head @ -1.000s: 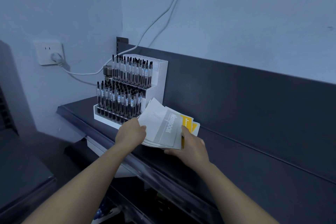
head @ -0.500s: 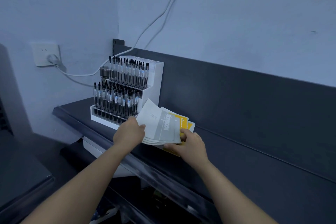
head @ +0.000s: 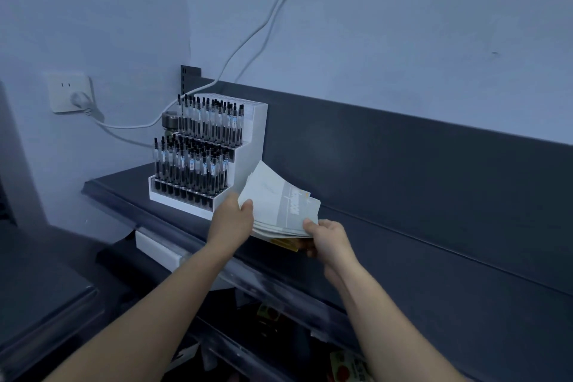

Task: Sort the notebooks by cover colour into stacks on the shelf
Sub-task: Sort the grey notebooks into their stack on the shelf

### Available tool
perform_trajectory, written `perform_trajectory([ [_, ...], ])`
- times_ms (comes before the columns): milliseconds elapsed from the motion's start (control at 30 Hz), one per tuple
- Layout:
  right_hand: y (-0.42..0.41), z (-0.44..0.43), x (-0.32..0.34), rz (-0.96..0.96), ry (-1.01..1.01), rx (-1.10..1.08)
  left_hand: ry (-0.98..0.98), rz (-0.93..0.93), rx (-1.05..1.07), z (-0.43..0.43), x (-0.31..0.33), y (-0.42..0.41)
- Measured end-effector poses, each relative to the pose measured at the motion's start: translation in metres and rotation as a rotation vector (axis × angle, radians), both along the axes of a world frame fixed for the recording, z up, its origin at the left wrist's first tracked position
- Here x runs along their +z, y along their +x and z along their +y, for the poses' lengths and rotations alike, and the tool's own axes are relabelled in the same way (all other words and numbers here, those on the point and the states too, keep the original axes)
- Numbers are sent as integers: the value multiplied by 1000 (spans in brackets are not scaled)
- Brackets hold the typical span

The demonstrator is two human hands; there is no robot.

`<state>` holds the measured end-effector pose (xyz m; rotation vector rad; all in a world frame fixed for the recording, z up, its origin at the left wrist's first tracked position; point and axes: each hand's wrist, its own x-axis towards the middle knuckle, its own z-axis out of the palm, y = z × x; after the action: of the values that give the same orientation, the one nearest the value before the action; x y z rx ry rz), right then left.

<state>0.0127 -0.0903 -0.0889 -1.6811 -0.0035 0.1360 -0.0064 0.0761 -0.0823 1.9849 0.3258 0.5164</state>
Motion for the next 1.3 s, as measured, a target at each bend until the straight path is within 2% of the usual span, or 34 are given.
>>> perform_trajectory([
  [267,-32,-38,-3,-136,-36,-100,88,-47,-23,-45,-5,-24],
  [833,-114,-218,-9,-405,-395,-95,87,-100,-71,-225,-19,-96],
  [1300,-186,-316,-4,-403,-522,-245,91,-117,-280,-324,-21,-141],
])
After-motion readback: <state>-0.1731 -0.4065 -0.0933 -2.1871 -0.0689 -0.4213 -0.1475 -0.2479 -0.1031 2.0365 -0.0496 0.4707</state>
